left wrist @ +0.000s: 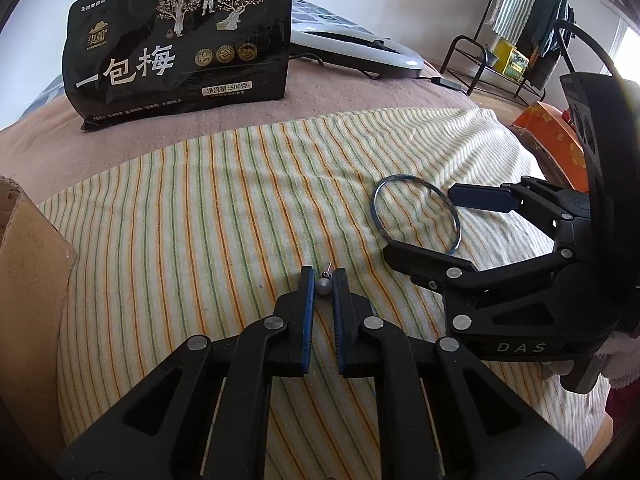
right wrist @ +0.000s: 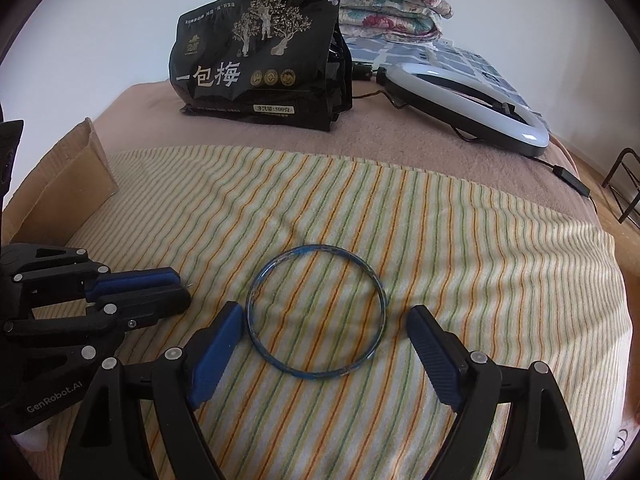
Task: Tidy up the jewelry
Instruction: 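Grasp the small pearl earring with the left gripper while the right gripper grasps the blue bangle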
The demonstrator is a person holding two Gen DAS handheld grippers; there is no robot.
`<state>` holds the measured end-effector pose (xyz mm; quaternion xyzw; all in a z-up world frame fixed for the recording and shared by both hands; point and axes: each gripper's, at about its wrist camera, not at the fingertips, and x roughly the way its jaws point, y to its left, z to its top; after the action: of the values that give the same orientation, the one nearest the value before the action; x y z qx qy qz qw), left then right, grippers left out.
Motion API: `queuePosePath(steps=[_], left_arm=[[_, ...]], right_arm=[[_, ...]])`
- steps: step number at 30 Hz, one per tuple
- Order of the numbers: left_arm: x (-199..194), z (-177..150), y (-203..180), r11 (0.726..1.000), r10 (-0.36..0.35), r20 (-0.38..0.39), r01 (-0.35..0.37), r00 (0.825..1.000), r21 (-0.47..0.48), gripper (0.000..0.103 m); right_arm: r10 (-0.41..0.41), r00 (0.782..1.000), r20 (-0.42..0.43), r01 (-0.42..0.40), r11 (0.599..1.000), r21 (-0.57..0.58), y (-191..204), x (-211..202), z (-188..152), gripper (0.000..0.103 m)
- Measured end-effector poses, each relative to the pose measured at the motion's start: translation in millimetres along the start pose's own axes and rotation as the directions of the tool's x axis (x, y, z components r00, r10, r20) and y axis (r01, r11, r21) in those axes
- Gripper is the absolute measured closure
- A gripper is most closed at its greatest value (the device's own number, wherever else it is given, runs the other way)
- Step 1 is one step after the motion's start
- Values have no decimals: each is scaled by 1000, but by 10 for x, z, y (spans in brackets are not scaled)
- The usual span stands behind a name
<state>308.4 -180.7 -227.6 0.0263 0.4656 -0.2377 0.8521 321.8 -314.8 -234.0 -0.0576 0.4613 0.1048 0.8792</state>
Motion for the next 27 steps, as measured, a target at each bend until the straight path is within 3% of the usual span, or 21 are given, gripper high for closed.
queuePosePath(steps=[2, 3, 14, 27], left_arm=[[-4, -2, 1, 1000, 0, 1, 0, 1000, 2, 96], [-4, -4, 1, 1000, 1, 1, -1, 1000, 4, 96], [-158, -35, 56, 1000, 0, 6, 0, 1000, -16, 96], [-660, 17, 42, 1000, -8, 66, 10, 998, -28, 96]], right_arm=[[-6, 1000, -1, 6, 1000, -4, 10, 12, 22, 22], [-7, 1000, 0, 7, 1000, -8, 18, 10, 28, 29], [-13, 1000, 24, 13, 1000, 13, 43, -129, -3, 30], [-28, 997, 74, 27, 999, 25, 122, -652, 2, 30]])
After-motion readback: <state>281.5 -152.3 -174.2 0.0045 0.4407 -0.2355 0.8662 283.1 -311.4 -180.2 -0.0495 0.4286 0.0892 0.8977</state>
